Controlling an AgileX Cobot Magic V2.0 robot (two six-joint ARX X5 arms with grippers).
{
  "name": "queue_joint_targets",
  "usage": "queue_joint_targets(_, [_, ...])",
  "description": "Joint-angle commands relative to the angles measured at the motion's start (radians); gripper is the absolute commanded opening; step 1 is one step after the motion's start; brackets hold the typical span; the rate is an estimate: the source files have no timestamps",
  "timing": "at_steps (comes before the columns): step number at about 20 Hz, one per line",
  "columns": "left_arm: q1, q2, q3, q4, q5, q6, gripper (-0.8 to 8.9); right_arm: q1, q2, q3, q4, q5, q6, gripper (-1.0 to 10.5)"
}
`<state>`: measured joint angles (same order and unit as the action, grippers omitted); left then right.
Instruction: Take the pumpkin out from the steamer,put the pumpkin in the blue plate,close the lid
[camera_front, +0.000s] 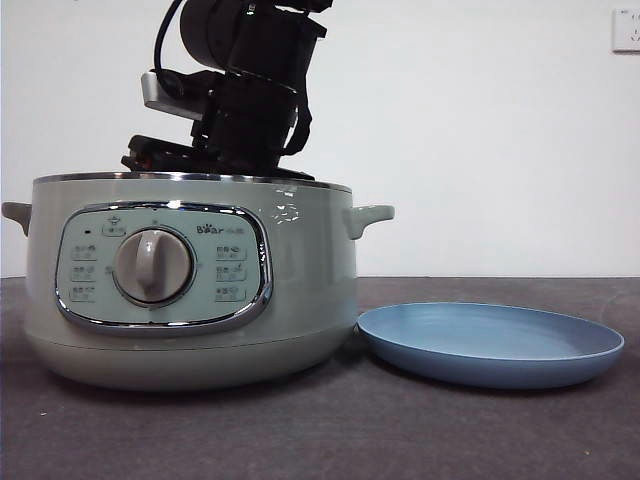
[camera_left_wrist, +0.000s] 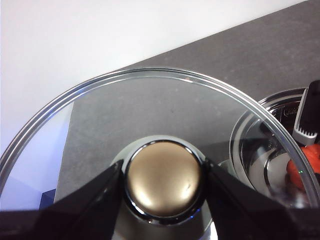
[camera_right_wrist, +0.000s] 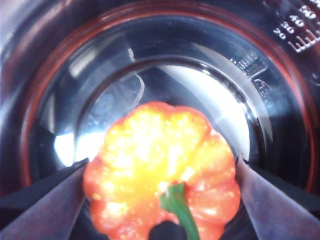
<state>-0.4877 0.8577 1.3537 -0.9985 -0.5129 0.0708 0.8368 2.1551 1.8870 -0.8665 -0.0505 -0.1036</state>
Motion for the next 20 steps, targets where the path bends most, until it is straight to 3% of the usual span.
queue_joint_targets(1, [-0.002,-0.01,0.01,0.031,-0.011,0.012,-0.09,0.004,0.006,0.0,0.011,0.006,-0.004,3.8])
queue_joint_targets(3, [-0.002,-0.01,0.01,0.031,-0.01,0.012,-0.09,0.004,0.001,0.0,0.01,0.005,-0.003,-0.1])
queue_joint_targets(7, [-0.002,-0.01,0.01,0.032,-0.006,0.012,-0.09,0.002,-0.08,0.0,-0.006,0.005,-0.002,-0.1])
queue_joint_targets(11, [-0.002,-0.01,0.01,0.047,-0.003,0.012,-0.09,-0.03,-0.24,0.0,-0.137,0.006,-0.002,-0.1])
queue_joint_targets(16, [-0.002,-0.01,0.01,0.103,-0.002,0.012,-0.09,-0.199,-0.423,-0.006,-0.421,0.009,0.062,-0.1])
queue_joint_targets(20, [-0.002,-0.01,0.011,0.131,0.067,0.012,-0.09,-0.301,-0.532,-0.108,-0.469,0.142,0.146,-0.1])
